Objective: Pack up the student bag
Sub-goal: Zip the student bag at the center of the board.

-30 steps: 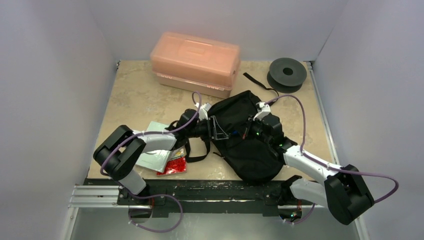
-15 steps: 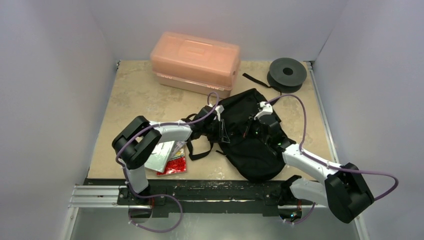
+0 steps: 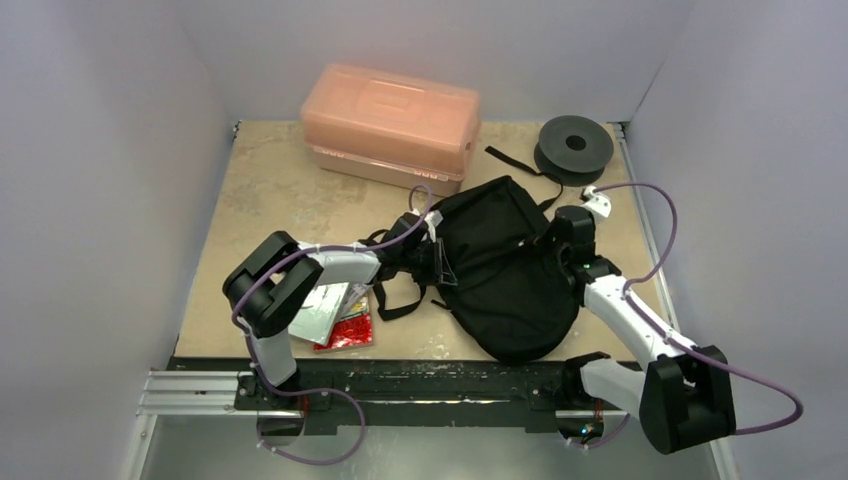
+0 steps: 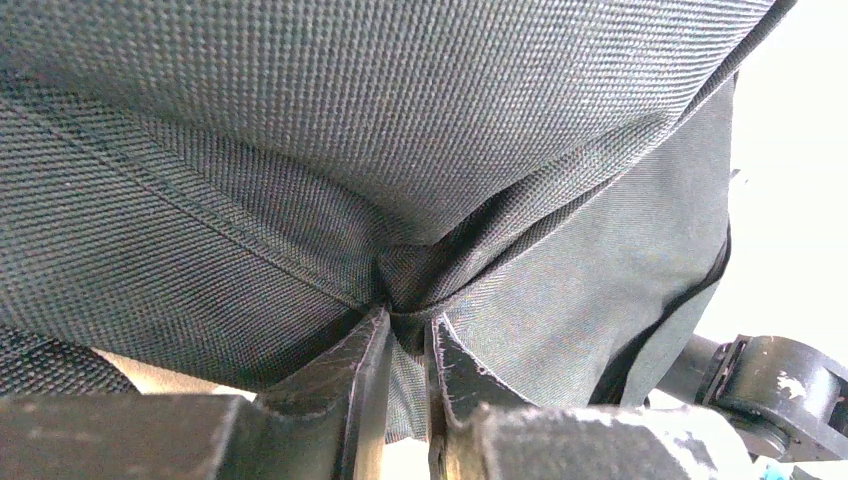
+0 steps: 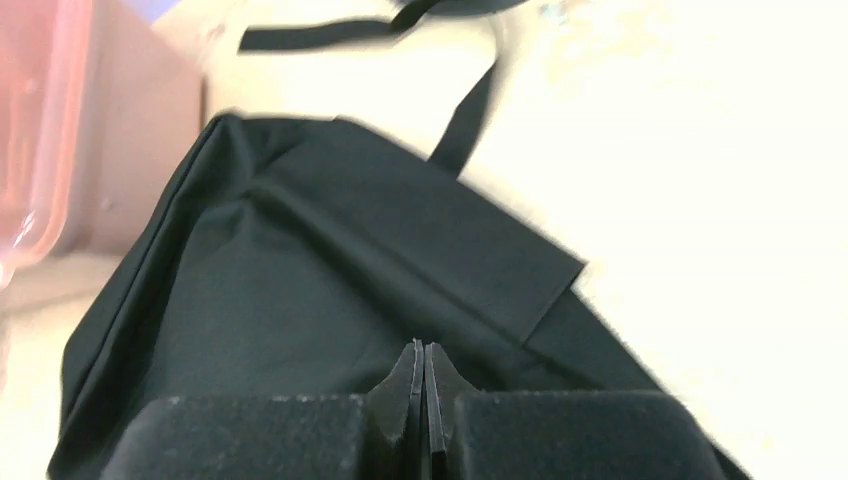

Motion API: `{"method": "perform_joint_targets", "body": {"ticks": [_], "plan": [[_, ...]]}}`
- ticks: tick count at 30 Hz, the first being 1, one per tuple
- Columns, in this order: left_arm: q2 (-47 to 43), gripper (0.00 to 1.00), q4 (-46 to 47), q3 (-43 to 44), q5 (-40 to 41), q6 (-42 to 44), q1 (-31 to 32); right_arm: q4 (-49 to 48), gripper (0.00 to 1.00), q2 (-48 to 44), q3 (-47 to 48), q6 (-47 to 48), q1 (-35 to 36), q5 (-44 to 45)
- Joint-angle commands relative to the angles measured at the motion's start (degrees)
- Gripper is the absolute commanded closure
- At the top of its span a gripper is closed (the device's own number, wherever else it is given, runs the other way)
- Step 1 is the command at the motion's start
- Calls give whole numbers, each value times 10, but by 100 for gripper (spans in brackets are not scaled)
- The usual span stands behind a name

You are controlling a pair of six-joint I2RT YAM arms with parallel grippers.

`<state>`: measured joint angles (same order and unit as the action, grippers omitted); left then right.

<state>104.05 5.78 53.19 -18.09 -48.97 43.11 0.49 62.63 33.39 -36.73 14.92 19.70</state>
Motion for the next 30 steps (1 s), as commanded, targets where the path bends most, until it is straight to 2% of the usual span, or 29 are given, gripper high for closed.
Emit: {"method": "perform_joint_targets", "body": {"ticks": [1, 4, 9, 12, 14, 15, 16, 19, 20, 21, 24, 26, 30], "plan": [[-3, 86, -74, -44, 59, 17, -23, 7, 100, -6, 57, -7, -51, 106], [-11, 86, -69, -49, 58, 19, -23, 23, 100, 8, 76, -2, -60, 136], [-23, 86, -47, -59, 48, 21, -23, 22, 100, 10, 84, 13, -60, 130], [-38, 83, -11, -71, 25, 20, -23, -3, 100, -17, 70, 43, -60, 66], [-54, 75, 27, -86, 1, 21, -23, -25, 100, -22, 64, 58, -60, -10], [-65, 70, 43, -93, -9, 22, -23, -13, 95, -14, 70, 61, -61, -42], [-74, 64, 55, -97, -15, 24, -23, 5, 84, -4, 79, 67, -60, -78], [-108, 58, 77, -104, -35, 34, -23, 37, 58, 30, 88, 93, -60, -168], [-122, 55, 81, -107, -37, 37, -23, 40, 56, 40, 85, 93, -60, -199], [-138, 53, 85, -108, -38, 40, -23, 42, 47, 51, 86, 109, -59, -240], [-194, 44, 86, -108, -36, 60, -23, 65, 35, 89, 97, 148, -48, -322], [-227, 36, 83, -107, -30, 81, -23, 93, 31, 120, 116, 177, -25, -371], [-268, 33, 55, -109, 8, 92, -23, 116, 26, 138, 134, 201, 77, -387]]}}
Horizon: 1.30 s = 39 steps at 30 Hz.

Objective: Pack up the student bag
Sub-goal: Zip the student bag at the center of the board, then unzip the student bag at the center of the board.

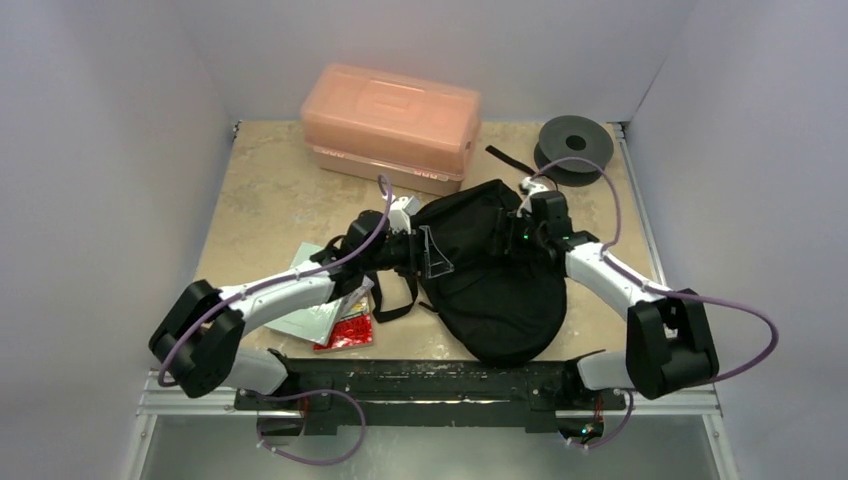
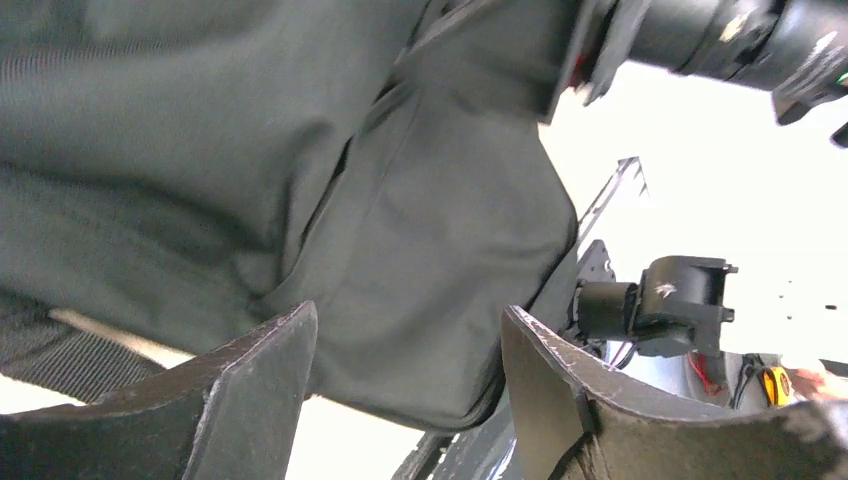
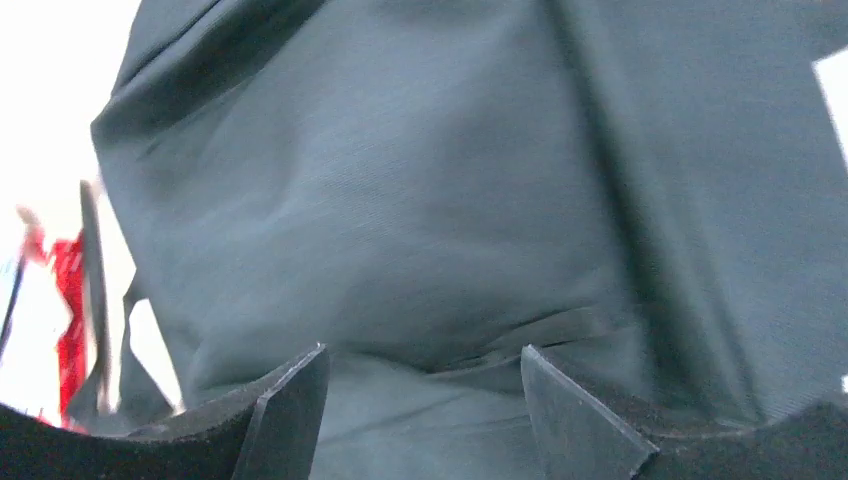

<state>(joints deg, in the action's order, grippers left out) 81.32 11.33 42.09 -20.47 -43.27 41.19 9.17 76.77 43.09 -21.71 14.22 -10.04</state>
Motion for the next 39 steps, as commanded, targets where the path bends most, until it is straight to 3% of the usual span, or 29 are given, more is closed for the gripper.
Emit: {"method": "perform_joint_targets", "body": {"ticks": [1, 4, 6, 9, 14, 16, 19, 25, 30, 31, 33, 34, 37, 38, 39], "plan": [[-48, 33, -8, -4, 46, 30, -4, 24, 25, -6, 37, 46, 112, -78], [-64, 34, -18, -29, 87, -3, -4, 13, 23, -13, 31, 28, 190, -39], [-74, 36, -41, -40, 118, -23, -6, 14, 23, -26, 23, 13, 242, 33], [-77, 37, -76, -46, 140, -40, -8, 11, 21, -52, -4, 9, 278, 89], [-24, 38, -124, -31, 116, -72, -10, 13, 16, -60, -27, 47, 317, -15], [-23, 38, -81, -54, 117, -88, -14, 41, 9, -50, -9, 46, 395, 43], [-36, 38, -79, -68, 126, -99, -32, 69, 7, -43, 5, 3, 465, 170], [-89, 37, -100, -83, 158, -93, -60, 107, 6, -36, -2, -78, 527, 276], [-83, 37, -103, -73, 135, -86, -66, 161, 9, 43, 35, -124, 554, 352], [-80, 37, -106, -71, 128, -87, -67, 173, 11, 60, 44, -134, 557, 365], [-80, 37, -93, -74, 114, -86, -66, 185, 26, 74, 53, -143, 558, 392], [-82, 37, -87, -80, 108, -85, -67, 175, 40, 61, 50, -143, 558, 399], [-98, 37, -90, -84, 104, -79, -66, 121, 93, -12, 38, -125, 553, 405], [-105, 37, -81, -89, 99, -78, -66, 95, 100, -41, 33, -109, 548, 400], [-112, 37, -64, -98, 91, -78, -66, 59, 100, -69, 23, -95, 541, 389]]}}
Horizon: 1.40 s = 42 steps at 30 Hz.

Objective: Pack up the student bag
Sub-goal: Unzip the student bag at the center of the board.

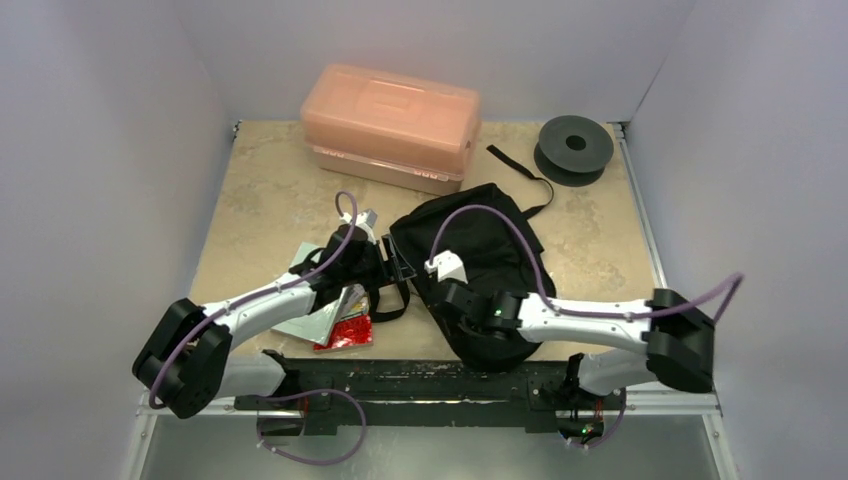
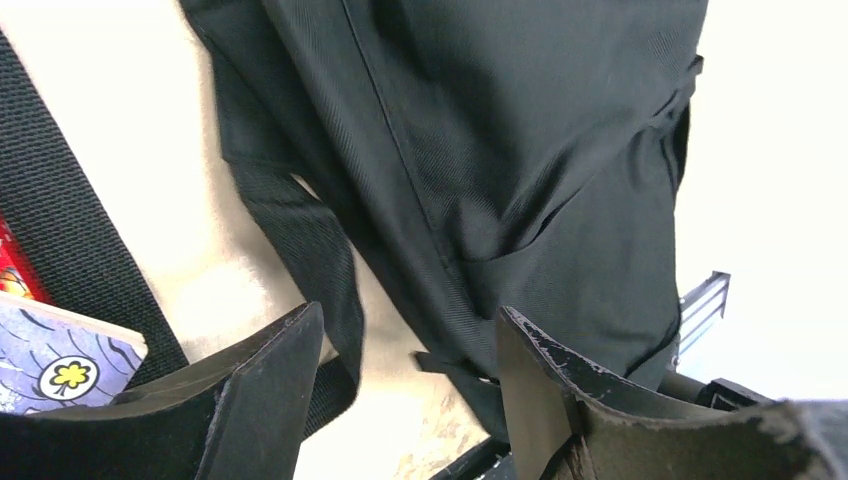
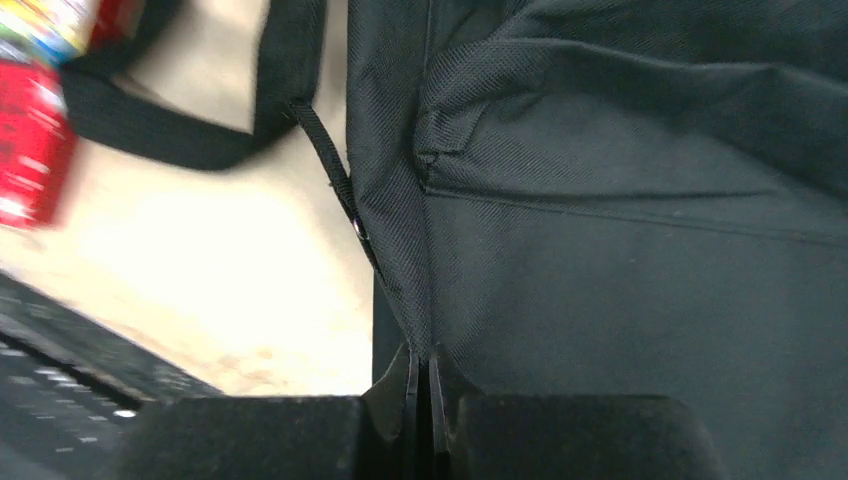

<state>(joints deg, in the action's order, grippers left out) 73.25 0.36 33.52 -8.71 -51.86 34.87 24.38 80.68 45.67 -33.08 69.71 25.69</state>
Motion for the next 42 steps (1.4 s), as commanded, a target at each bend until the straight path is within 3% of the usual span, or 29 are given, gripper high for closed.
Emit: {"method": "perform_joint_targets", "body": {"ticks": [1, 6, 9, 16, 20, 24, 33, 39, 42], "plan": [[-39, 37, 62, -20, -32, 7, -3, -123, 100, -131, -14, 27, -27, 22], [-68, 37, 92, -26, -51, -3, -3, -257, 100, -202, -79, 39, -169, -135], [-81, 37, 87, -26, -65, -22, -3, -281, 100, -210, -89, 59, -201, -181], [-106, 40, 114, -44, -76, -62, -3, -317, 100, -225, -117, 50, -215, -224], [-81, 33, 114, -11, -97, -48, -4, -334, 100, -216, -124, 47, -216, -241], [-36, 32, 119, 32, -129, -40, -4, -340, 100, -208, -123, 53, -216, -256], [37, 42, 45, 131, -102, 25, -5, -341, 100, -193, -125, 59, -217, -256], [69, 59, -34, 174, -72, 76, -4, -346, 100, -184, -124, 64, -216, -256], [82, 61, -40, 178, -72, 86, 0, -356, 100, -183, -127, 64, -216, -267]]}}
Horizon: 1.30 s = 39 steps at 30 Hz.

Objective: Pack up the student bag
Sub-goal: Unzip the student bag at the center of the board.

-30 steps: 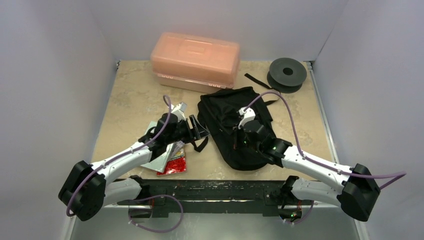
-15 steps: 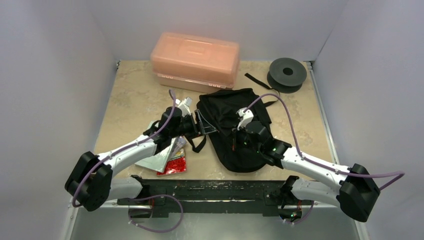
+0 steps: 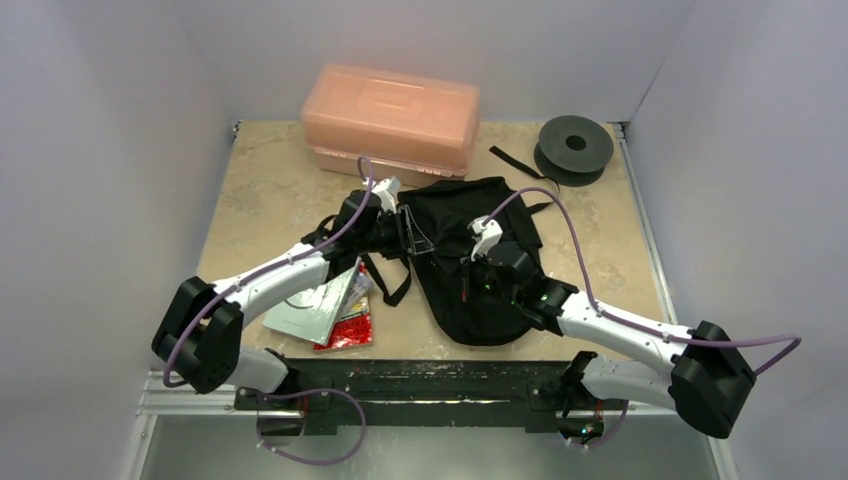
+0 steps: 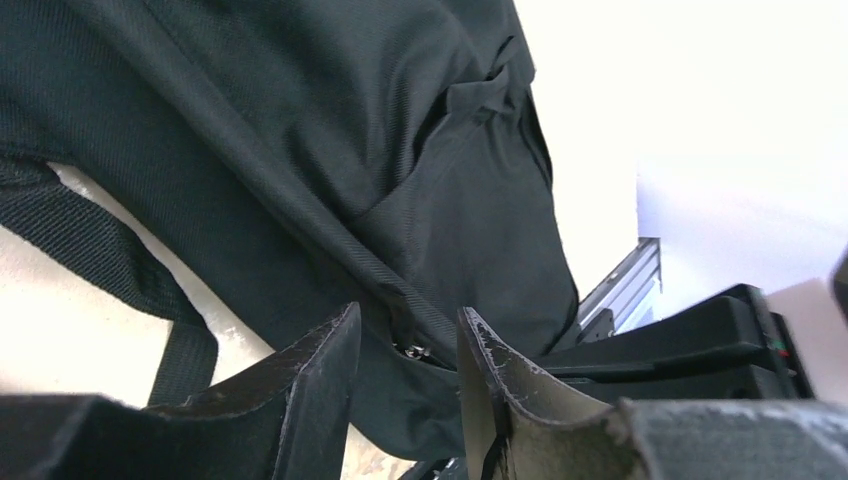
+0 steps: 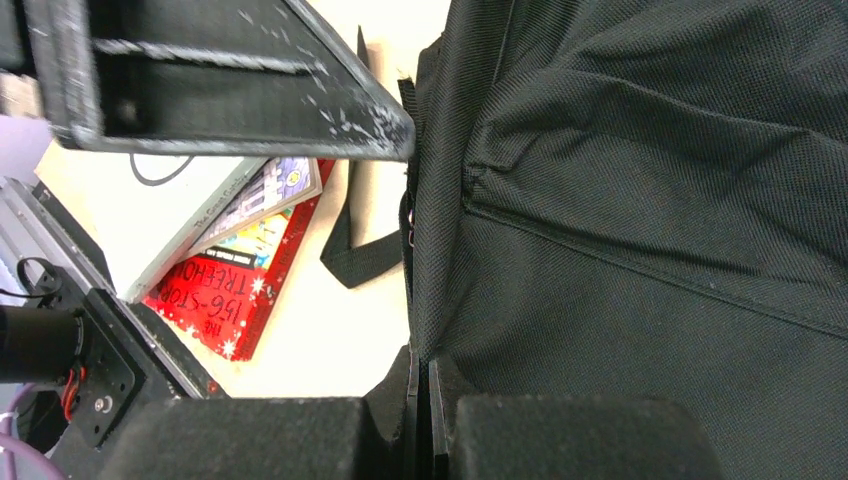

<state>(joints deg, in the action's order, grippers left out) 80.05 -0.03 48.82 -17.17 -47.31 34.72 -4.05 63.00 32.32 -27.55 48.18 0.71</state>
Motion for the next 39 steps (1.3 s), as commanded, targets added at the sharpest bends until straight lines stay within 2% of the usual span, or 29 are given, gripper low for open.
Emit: {"method": "perform_joint_targets", "body": {"ticks": [1, 4, 9, 10, 11, 17, 25, 32, 33, 37, 39], "plan": [[19, 61, -40, 27, 14, 44, 1, -71, 100, -3, 9, 8, -1, -19], [30, 62, -54, 38, 21, 58, 2, -69, 100, 5, 14, 12, -1, -21], [38, 90, -65, 50, 21, 69, 3, -64, 100, 14, 20, 17, -1, -23], [30, 98, -59, 45, 21, 68, 3, -62, 100, 17, 20, 18, -1, -20], [22, 100, -54, 40, 22, 68, 4, -62, 100, 19, 19, 18, -1, -18], [-38, 100, -35, 3, 15, 62, 17, -73, 100, 49, 7, 15, -1, -9], [-68, 100, 43, -63, -33, -11, 66, -117, 100, 105, 10, 1, -1, 4], [-82, 100, 36, -74, -16, -19, 81, -130, 100, 130, 21, 26, -1, -2], [-83, 100, 32, -72, -11, -18, 81, -133, 98, 127, 19, 34, -1, -6], [-75, 100, 3, -52, 4, -17, 79, -176, 65, 88, -11, 71, 0, -52], [-69, 100, 1, -43, 3, -17, 78, -198, 53, 63, -30, 92, 2, -59]]}}
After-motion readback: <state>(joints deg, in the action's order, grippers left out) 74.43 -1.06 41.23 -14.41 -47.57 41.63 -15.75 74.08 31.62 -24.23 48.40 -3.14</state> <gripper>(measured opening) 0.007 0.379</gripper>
